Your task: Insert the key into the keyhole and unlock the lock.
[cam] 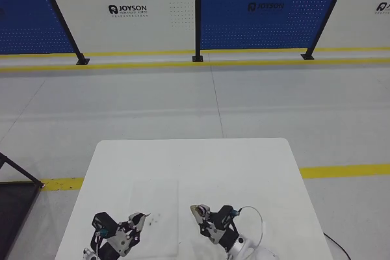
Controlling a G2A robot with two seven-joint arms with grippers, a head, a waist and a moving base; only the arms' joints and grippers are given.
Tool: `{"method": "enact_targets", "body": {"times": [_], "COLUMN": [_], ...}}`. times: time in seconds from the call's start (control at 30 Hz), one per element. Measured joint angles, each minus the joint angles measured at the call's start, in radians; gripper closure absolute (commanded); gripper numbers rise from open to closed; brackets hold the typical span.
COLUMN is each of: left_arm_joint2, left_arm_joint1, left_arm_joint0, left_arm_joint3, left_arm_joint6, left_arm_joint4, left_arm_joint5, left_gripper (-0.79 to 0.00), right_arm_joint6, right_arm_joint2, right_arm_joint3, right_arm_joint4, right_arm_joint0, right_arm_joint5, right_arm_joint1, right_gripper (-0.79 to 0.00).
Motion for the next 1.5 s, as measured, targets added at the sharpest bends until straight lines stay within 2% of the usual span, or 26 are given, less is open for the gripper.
{"method": "enact_targets", "body": {"times": [0.1, 0.27, 0.37, 0.57, 0.67, 0.8, 0.97, 1.13, 1.5], "left_arm_joint2": [0.031, 0.081, 0.103, 0.161, 0.181, 0.209, 0.252, 0.272, 0.305], "left_arm_joint1": [-0.002, -0.001, 0.002, 0.000, -0.001, -0.002, 0.001, 0.004, 0.001], "left_arm_joint0": [-0.032, -0.099, -0.138, -0.199, -0.218, -0.238, -0.269, -0.295, -0.310], "left_arm_joint3": [0.010, 0.047, 0.073, 0.102, 0.116, 0.121, 0.130, 0.116, 0.081], "left_arm_joint6": [0.002, -0.002, -0.019, -0.014, 0.005, -0.004, -0.080, -0.148, -0.145], "left_arm_joint4": [-0.034, -0.143, -0.211, -0.279, -0.334, -0.412, -0.540, -0.629, -0.629], "left_arm_joint5": [-0.010, -0.133, -0.219, -0.293, -0.330, -0.343, -0.378, -0.358, -0.317], "left_gripper": [0.000, 0.000, 0.000, 0.000, 0.000, 0.000, 0.000, 0.000, 0.000], "right_arm_joint6": [-0.035, 0.021, 0.018, -0.002, -0.036, -0.062, -0.061, -0.061, -0.061], "right_arm_joint2": [0.010, 0.023, 0.013, -0.031, -0.035, -0.026, -0.026, -0.026, -0.026], "right_arm_joint3": [-0.004, 0.036, 0.059, 0.108, 0.128, 0.127, 0.127, 0.127, 0.127], "right_arm_joint4": [0.131, 0.389, 0.506, 0.665, 0.675, 0.610, 0.621, 0.620, 0.620], "right_arm_joint0": [0.009, 0.061, 0.092, 0.150, 0.161, 0.162, 0.162, 0.162, 0.162], "right_arm_joint5": [-0.112, -0.397, -0.476, -0.553, -0.577, -0.560, -0.561, -0.561, -0.561], "right_arm_joint1": [0.001, 0.009, 0.006, -0.010, -0.016, -0.019, -0.019, -0.019, -0.019], "right_gripper": [0.000, 0.000, 0.000, 0.000, 0.000, 0.000, 0.000, 0.000, 0.000]}}
